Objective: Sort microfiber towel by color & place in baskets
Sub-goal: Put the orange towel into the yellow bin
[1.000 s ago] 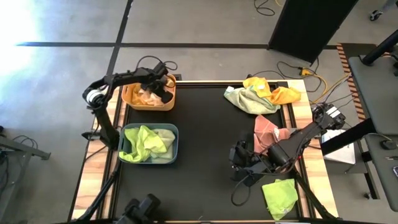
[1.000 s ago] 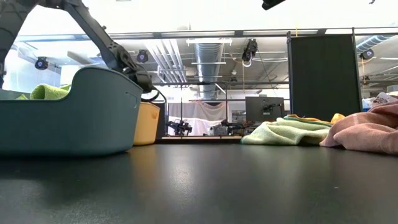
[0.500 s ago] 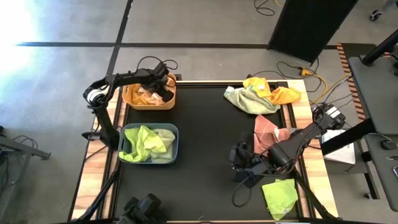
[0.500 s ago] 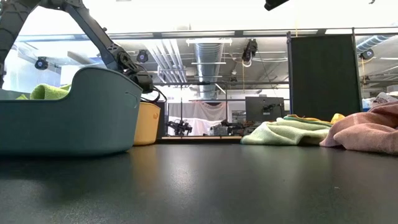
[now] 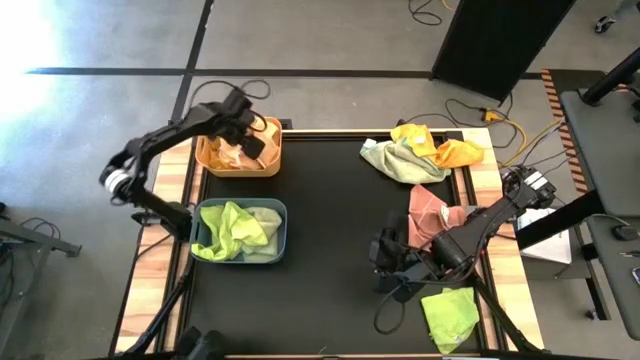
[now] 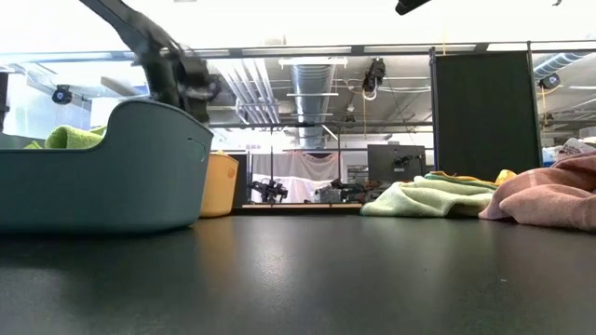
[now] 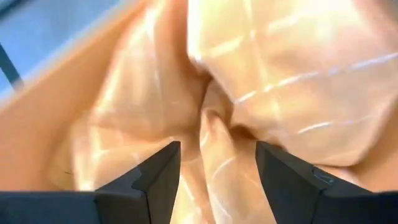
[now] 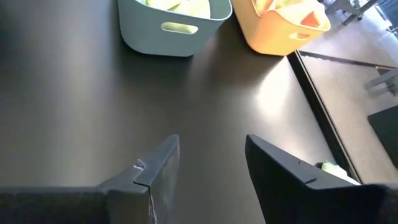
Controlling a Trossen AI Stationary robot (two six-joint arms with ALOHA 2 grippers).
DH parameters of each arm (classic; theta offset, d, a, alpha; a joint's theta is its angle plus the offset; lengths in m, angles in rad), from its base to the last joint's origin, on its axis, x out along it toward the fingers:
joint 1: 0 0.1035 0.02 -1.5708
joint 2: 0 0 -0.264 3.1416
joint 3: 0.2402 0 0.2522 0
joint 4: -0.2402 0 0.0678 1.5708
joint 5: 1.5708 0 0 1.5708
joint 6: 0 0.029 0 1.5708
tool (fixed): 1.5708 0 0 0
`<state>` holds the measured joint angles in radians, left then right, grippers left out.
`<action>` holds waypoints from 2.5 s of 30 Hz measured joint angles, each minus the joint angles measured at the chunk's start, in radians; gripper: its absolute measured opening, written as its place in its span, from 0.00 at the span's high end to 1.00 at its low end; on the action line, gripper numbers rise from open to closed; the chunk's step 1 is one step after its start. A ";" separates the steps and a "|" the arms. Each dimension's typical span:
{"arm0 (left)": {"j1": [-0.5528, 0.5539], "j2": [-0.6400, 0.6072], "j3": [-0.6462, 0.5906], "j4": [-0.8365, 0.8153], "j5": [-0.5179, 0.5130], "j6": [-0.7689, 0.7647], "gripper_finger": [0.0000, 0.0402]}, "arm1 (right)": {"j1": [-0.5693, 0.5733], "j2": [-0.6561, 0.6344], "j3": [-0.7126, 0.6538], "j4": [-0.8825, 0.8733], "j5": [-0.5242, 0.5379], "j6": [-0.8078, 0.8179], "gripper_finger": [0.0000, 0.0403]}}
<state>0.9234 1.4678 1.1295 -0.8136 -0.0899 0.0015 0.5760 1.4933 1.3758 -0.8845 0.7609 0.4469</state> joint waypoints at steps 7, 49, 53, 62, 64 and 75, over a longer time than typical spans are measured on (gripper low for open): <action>0.003 -0.122 -0.079 0.188 0.270 -0.117 0.59 | -0.003 0.000 0.000 0.002 0.002 -0.001 0.58; 0.037 -0.253 -0.243 0.302 0.368 -0.224 1.00 | 0.002 0.000 -0.040 0.003 -0.010 0.070 0.62; 0.035 -0.334 -0.321 0.252 0.369 -0.220 1.00 | 0.000 0.000 -0.048 0.004 -0.002 0.069 0.64; 0.106 -0.144 -0.429 0.451 0.147 -0.247 1.00 | -0.034 0.000 -0.051 0.007 0.005 0.059 0.68; 0.113 -0.064 -0.405 0.465 0.142 -0.244 1.00 | -0.035 0.000 -0.051 0.007 0.004 0.064 0.68; 0.104 0.059 -0.244 0.311 0.159 -0.193 1.00 | -0.033 0.000 -0.051 0.008 -0.001 0.078 0.63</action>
<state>1.0277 1.5272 0.8858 -0.5030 0.0686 -0.1917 0.5426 1.4937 1.3247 -0.8764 0.7597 0.5251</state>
